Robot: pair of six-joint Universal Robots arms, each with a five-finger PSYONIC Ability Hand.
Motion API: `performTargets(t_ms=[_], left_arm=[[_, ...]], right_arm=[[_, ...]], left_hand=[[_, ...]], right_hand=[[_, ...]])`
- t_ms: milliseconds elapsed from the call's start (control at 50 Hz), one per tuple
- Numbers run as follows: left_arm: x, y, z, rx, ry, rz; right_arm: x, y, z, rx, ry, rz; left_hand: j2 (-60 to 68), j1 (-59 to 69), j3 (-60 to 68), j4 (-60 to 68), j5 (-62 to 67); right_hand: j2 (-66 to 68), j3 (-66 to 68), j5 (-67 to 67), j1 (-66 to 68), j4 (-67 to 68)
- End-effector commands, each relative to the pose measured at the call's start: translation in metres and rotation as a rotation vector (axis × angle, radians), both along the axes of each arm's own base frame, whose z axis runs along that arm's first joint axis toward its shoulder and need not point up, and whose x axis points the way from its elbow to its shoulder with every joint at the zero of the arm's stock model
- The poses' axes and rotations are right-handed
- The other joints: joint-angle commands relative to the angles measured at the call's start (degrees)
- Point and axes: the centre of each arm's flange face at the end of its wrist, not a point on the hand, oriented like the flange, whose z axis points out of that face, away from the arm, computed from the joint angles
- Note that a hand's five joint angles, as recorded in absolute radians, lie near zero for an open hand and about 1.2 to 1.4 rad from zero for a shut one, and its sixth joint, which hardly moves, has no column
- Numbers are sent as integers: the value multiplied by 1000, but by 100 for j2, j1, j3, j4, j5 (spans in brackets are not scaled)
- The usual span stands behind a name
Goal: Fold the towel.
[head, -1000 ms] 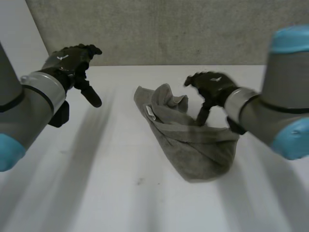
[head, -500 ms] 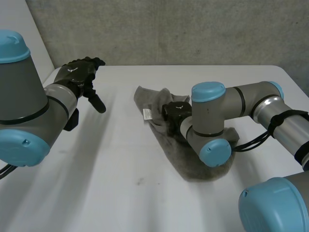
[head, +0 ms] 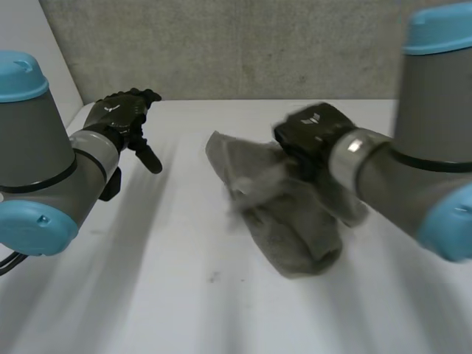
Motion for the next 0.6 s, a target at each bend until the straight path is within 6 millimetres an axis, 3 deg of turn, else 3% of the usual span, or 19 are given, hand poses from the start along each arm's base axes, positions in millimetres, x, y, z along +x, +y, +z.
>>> performTargets(t_ms=[20,60,100,120,200,320,360,440,480,600], left_arm=[[-2,-3,-13,28,-14,-2],[-2,-4,-18,41,-19,-3],[-4,-5,-26,59,-27,-6],[-4,-5,-26,59,-27,-6],[-8,-4,-38,84,-44,-29],[-16,-2,-51,115,-61,-86],[-19,-1,-59,136,-66,-108],[-24,3,-67,157,-73,-131],[-28,7,-72,168,-78,-151],[-47,34,-82,201,-96,-239]], right_arm=[[-55,12,-13,61,142,-51],[-63,17,-13,59,165,-43],[-86,17,-15,54,222,-58],[-86,17,-15,54,222,-58],[-112,11,-30,62,312,-45],[-127,1,-40,80,351,-45],[-130,-6,-42,83,335,-62],[-129,-20,-38,55,262,-114],[-130,-42,-34,14,136,-199],[-139,-66,-37,1,19,-305]], left_hand=[[68,14,62,57,-136],[68,14,62,57,-136],[73,18,67,62,-131],[73,19,67,62,-131],[90,35,84,79,-115],[90,35,84,79,-115],[90,35,84,79,-115],[107,52,101,96,-98],[107,52,101,96,-98],[174,120,168,163,-30]], right_hand=[[808,577,657,538,349],[808,577,657,538,349],[808,577,657,538,349],[808,577,657,538,349],[808,577,657,538,349],[808,577,657,538,349],[-1743,-1974,-1894,-2013,-2202],[-2618,-2848,-2768,-2888,-3077],[-3004,-3235,-3155,-3274,-3463],[-3543,-3774,-3694,-3813,-4002]])
